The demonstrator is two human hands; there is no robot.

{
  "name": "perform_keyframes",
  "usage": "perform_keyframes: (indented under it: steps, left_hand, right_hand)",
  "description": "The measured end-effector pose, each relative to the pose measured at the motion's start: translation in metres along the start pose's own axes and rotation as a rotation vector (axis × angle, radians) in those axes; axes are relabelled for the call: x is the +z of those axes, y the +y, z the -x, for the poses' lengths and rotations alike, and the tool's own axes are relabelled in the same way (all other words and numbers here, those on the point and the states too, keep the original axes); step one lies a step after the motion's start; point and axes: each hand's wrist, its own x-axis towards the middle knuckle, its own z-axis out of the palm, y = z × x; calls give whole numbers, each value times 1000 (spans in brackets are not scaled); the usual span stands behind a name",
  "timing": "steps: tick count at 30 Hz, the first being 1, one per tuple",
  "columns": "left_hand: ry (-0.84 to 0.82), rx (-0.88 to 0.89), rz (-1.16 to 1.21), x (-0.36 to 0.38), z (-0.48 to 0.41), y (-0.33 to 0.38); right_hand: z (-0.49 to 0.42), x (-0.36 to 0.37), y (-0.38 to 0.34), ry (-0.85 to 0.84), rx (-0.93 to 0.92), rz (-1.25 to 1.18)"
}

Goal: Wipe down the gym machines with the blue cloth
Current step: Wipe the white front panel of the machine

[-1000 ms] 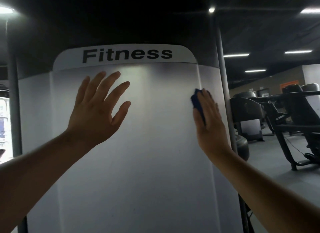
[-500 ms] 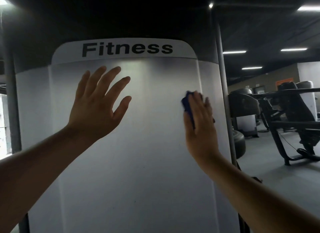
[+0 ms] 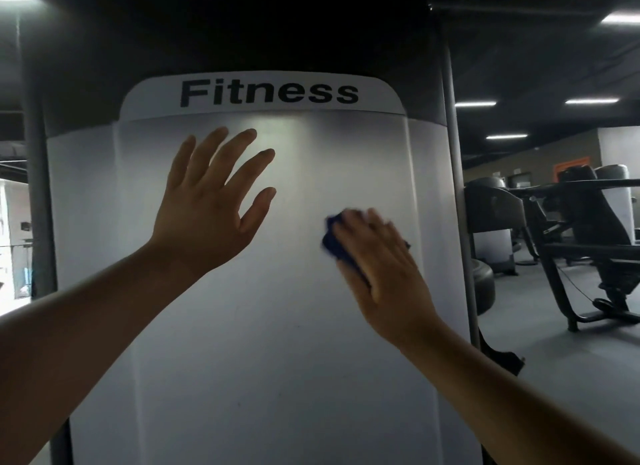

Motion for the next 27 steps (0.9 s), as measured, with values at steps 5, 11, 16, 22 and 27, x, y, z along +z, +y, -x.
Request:
perform_keyframes:
  steps: [5,11,16,22,27]
  left_hand:
    - [-10,7,17,-1,8,-1]
    - [-24,5,54,-6,25,-5]
    - [-28,-2,62,-16,48,-16]
    - [-126,-60,64,-24,71,-34]
    - [-111,-125,103,-32,79,-47]
  right_hand:
    - [0,18,-34,-99,-110,42]
    - [-16,15,-46,-15,138,37]
    - [-18,25,-56,-200,-406,167]
    - [-32,37,-87,-126,-176,155]
    - [-53,35,-82,-152,-410,218]
